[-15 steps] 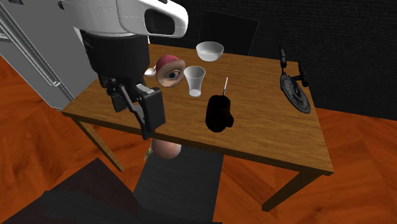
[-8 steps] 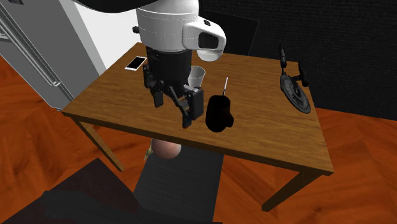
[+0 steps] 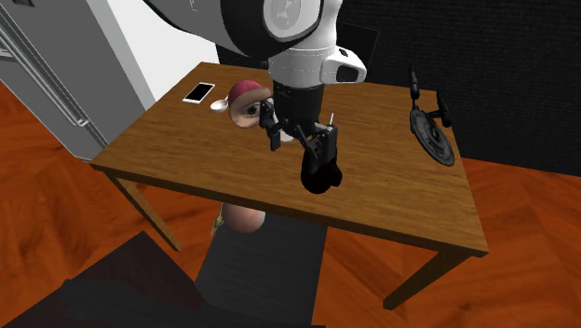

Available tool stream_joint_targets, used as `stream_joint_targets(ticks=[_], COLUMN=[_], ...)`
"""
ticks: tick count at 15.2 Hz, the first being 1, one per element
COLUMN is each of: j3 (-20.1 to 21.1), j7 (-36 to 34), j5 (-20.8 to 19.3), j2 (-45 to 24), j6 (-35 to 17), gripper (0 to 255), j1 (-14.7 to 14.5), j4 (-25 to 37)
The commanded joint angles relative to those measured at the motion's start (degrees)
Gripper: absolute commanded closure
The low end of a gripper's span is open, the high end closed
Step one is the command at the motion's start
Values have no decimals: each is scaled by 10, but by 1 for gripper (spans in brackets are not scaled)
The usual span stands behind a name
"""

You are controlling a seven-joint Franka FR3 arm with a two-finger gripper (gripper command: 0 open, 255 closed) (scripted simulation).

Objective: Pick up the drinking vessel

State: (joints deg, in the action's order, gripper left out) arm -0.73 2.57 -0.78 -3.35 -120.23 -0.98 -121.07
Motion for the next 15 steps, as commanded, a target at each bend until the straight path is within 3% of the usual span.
stream_joint_targets(ticks=[1,11,15], j3=[0,1,1], j7=[3,18,18], j5=[-1,-4,-4], j2=[-43,-257,-274], j6=[-16,-37,-55], gripper=[0,0,0], j1=[0,2,2], j4=[34,261,263])
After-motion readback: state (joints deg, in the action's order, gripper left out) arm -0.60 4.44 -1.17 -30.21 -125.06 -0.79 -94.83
